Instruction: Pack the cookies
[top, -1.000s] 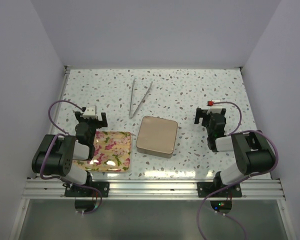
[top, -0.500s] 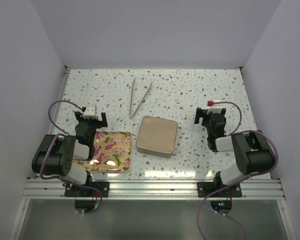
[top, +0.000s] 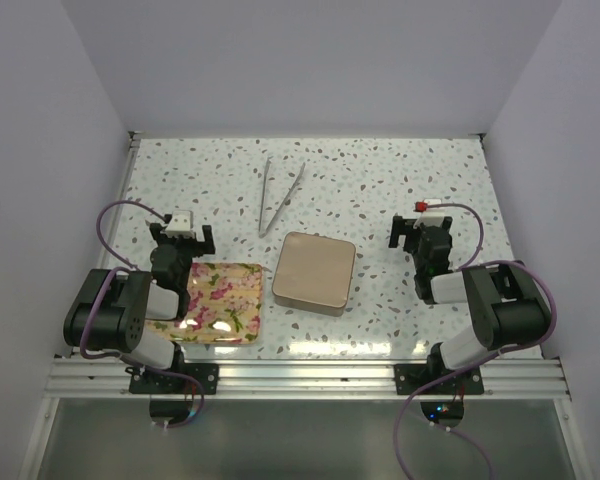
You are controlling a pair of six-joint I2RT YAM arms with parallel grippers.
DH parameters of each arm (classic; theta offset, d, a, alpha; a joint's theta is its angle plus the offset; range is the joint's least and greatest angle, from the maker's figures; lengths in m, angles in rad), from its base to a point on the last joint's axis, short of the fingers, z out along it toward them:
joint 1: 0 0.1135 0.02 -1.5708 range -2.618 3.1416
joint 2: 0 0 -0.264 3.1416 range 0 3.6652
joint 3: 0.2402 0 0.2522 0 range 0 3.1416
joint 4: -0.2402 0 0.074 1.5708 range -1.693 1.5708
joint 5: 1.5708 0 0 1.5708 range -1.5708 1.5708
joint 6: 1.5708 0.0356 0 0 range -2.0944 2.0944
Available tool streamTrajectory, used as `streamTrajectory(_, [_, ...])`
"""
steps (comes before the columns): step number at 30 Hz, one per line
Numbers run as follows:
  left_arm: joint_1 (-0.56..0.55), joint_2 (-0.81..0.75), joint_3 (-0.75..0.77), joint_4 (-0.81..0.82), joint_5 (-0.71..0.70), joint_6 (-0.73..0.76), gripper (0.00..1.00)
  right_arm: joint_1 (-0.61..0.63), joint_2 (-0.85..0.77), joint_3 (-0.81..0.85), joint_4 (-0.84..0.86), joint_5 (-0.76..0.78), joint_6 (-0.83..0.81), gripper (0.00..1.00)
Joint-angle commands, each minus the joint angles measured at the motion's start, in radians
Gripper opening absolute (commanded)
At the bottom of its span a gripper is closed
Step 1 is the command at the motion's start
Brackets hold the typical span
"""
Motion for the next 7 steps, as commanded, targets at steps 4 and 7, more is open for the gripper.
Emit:
streamTrajectory(4, [0.006, -0.004, -0.003, 0.082, 0.002, 0.02, 1.0, -0.001, -0.005, 0.013, 0.046, -0.011, -0.014, 0.99])
streamTrajectory(7, [0.006, -0.004, -0.003, 0.082, 0.002, 0.02, 1.0, -0.001, -0.01, 0.008, 0.051, -0.011, -0.013, 0.99])
